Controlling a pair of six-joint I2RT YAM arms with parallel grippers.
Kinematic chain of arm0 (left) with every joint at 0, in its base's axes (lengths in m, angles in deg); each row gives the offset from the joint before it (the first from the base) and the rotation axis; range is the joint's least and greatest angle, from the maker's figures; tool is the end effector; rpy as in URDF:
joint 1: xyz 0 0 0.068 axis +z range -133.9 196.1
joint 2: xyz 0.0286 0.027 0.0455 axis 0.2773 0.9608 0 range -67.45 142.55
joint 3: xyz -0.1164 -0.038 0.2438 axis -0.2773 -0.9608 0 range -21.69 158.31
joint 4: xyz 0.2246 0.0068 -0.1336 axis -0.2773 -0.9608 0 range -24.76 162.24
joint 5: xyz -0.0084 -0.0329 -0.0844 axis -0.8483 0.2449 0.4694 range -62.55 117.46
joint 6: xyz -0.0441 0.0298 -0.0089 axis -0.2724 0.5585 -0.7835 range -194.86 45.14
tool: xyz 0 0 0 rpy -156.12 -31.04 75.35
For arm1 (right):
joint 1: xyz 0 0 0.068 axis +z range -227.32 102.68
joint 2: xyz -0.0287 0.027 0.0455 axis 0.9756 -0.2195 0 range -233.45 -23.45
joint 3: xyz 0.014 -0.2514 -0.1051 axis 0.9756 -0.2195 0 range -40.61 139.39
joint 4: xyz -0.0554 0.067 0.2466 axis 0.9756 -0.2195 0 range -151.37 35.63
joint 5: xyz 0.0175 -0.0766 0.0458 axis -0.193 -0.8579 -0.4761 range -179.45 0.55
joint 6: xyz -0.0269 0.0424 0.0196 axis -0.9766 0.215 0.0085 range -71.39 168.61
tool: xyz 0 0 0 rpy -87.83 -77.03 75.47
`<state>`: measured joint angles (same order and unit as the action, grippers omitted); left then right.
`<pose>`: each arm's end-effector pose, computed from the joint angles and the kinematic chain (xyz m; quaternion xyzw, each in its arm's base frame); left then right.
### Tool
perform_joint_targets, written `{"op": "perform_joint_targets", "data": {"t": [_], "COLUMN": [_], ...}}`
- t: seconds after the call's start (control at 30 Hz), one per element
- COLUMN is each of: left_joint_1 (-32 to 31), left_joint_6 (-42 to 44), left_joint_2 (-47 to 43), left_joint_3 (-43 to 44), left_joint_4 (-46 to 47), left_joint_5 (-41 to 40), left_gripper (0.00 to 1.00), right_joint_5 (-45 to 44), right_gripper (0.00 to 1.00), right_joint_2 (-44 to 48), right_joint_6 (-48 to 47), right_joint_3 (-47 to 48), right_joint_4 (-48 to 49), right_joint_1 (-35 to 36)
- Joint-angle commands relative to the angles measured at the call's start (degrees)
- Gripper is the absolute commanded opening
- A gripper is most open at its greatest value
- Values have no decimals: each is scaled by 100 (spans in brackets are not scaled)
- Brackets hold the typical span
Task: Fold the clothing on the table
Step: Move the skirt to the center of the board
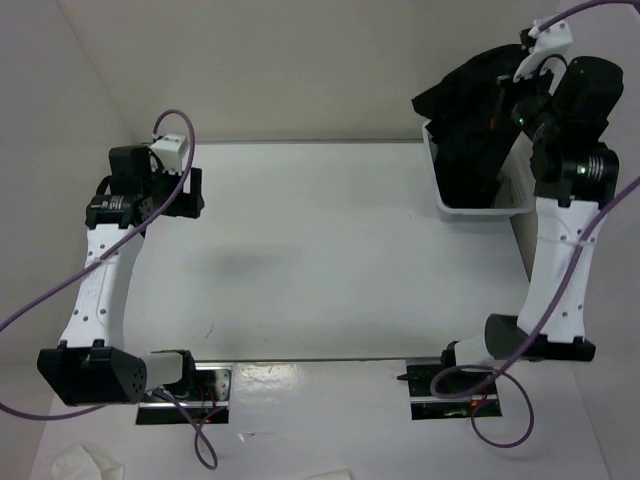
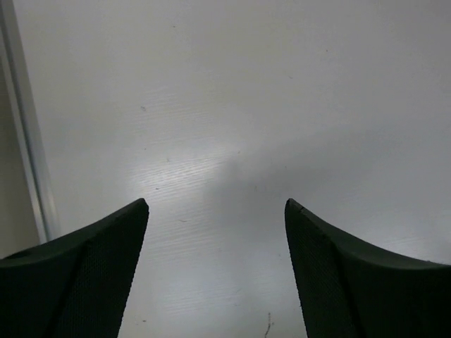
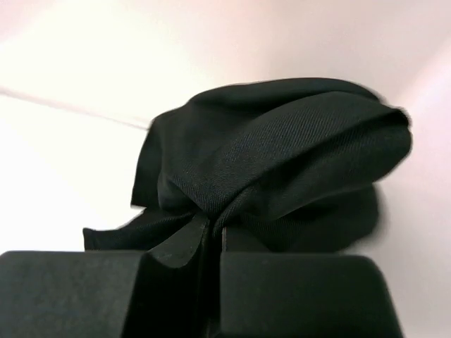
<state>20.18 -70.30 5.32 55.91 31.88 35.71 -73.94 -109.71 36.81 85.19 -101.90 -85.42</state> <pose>0.2694 0.0140 0.3826 0.0367 0.8867 -0.0294 0.4599 0.2595 -0.0274 0.5642 -0.1126 0.7445 -0.0120 0.6580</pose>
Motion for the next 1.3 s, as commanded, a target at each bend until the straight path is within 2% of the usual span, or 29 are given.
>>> {"op": "perform_joint_targets", "data": {"t": [0.0,0.07,0.13,0.27,0.5,0.6,0.63,0.67,0.7,0.73,0.77,0.83,0.87,0.97,1.03,1.1,1.27], "left_joint_1": [40,41,189,356,612,743,744,744,744,805,805,805,866,867,867,867,867], "left_joint_6": [36,36,36,-78,-25,36,36,36,97,98,150,151,203,203,203,256,256], "left_joint_2": [-509,-755,-957,-1160,-1397,-1450,-1450,-1450,-1502,-1503,-1503,-1503,-1503,-1503,-1556,-1556,-1556], "left_joint_3": [-227,-306,-377,-623,-685,-747,-799,-799,-852,-852,-904,-957,-958,-1010,-1010,-1010,-1063], "left_joint_4": [10,10,10,10,-165,-217,-218,-218,-270,-271,-271,-271,-323,-323,-323,-323,-323], "left_joint_5": [-7,-69,-69,61,467,748,809,862,932,933,1002,1065,1125,1126,1126,1126,1126], "left_gripper": [92,100,100,100,100,100,100,100,100,100,100,100,100,100,100,100,100], "right_joint_5": [1250,1979,3225,3932,3960,3478,3355,3101,2742,1981,1626,801,596,138,-651,-1222,-1234], "right_gripper": [0,0,0,0,0,1,6,37,57,81,96,98,98,98,98,98,98], "right_joint_2": [249,390,670,795,734,515,435,339,233,6,-118,-364,-583,-735,-787,-621,-401], "right_joint_6": [-86,-86,-156,-236,-491,-728,-832,-886,-1017,-1192,-1194,-1316,-1239,-1150,-1080,-1080,-1027], "right_joint_3": [-678,-1116,-1660,-2374,-2657,-2779,-2780,-2780,-2780,-2850,-2850,-3025,-3026,-3009,-3008,-3156,-4016], "right_joint_4": [-99,-230,-231,-231,-433,-678,-740,-801,-863,-1020,-1074,-1074,-1013,-733,-381,-92,234], "right_joint_1": [458,458,528,660,1204,1713,1837,2021,2606,2951,3294,4057,4192,4273,4273,4159,3168]}}
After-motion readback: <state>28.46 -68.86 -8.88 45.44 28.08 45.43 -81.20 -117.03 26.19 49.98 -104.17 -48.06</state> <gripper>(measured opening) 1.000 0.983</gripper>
